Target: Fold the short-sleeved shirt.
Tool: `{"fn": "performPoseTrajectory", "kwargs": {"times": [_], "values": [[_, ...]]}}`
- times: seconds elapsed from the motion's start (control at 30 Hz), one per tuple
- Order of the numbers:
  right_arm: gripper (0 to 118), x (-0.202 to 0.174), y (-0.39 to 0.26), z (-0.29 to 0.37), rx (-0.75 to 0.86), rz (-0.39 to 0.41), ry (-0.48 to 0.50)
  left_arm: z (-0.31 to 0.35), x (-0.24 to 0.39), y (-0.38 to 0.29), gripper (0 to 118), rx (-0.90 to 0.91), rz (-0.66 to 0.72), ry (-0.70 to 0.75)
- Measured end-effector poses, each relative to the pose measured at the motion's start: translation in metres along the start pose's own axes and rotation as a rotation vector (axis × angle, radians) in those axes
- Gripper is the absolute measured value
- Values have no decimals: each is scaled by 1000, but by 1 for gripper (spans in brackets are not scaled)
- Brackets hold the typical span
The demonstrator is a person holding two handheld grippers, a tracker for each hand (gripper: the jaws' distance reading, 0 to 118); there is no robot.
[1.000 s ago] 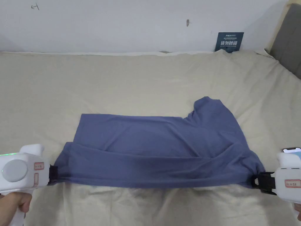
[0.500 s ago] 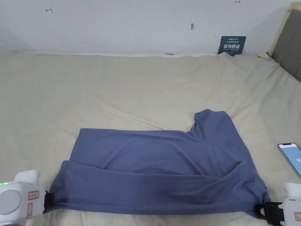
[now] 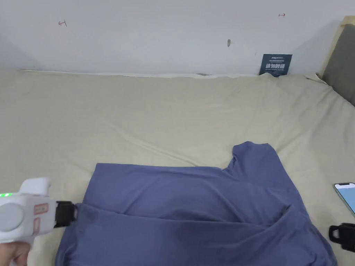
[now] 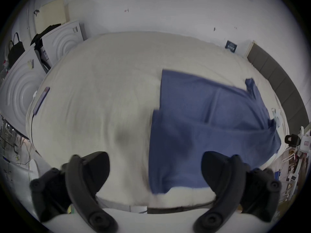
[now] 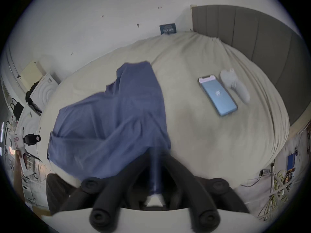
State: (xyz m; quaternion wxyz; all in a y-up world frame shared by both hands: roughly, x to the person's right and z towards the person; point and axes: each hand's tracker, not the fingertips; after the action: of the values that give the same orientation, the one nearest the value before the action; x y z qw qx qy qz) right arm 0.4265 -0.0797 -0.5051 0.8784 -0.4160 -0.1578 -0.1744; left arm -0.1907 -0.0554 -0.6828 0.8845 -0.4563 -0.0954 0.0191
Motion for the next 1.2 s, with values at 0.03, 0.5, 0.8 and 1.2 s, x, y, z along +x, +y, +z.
{"fn": "performPoseTrajectory", "kwargs": {"times": [0.03,0.5,0.8,1.2], "values": [[0,-3,8,-5,40,-19,12,-9,7,10,0,34,46,11],[0,-41,103,-117,-70,105,-20,-196,15,133,111,-86,-163,184],[53,-44,132,-168,-122,169,1,-189,17,129,5,-38,-130,132],[83,-46,146,-225,-248,287,-35,-203,7,138,5,-94,-93,111]]}}
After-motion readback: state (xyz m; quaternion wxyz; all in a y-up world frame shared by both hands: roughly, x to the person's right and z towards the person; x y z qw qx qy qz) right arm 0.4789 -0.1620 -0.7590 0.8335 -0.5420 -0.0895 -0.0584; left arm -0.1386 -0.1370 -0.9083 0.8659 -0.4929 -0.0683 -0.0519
